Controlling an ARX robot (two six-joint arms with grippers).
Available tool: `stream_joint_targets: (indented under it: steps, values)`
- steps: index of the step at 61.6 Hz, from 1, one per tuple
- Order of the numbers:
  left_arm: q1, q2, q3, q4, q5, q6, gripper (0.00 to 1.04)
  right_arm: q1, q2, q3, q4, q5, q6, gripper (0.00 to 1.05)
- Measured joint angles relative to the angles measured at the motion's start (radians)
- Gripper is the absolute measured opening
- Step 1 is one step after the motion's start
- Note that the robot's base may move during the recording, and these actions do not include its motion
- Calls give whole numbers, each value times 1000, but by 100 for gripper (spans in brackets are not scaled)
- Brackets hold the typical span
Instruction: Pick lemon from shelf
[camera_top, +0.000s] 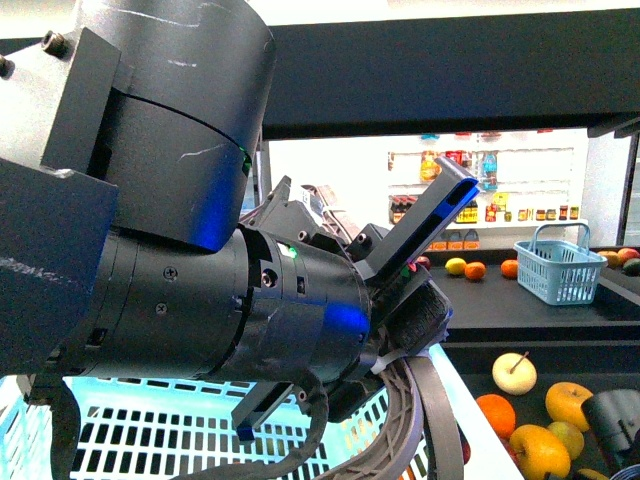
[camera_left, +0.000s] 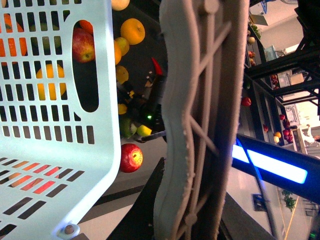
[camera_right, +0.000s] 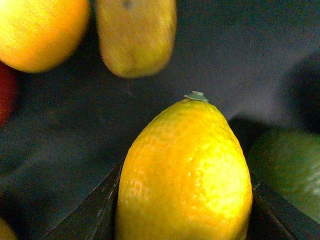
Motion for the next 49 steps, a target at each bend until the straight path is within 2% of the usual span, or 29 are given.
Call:
stream_joint_targets:
  steps: [6,10,17,26,35,49]
  values:
    - [0,0,0,0,0,0,13,-7,-113,-90,70,-42,-29,54]
    - [0,0,0,0,0,0,13,-9,-290,-203,98,-153,-24,54]
    - [0,0,0,0,0,0,13,29,-579,-358,60,-399,47,54]
    - [0,0,0,0,0,0,13,88,-766,-446,48,-553,106,54]
    - [0,0,0,0,0,0,13,147,-872,-507,43,-621,135,54]
    - [0,0,0,0,1,0,13,237,-908,-573,46,-624,140,54]
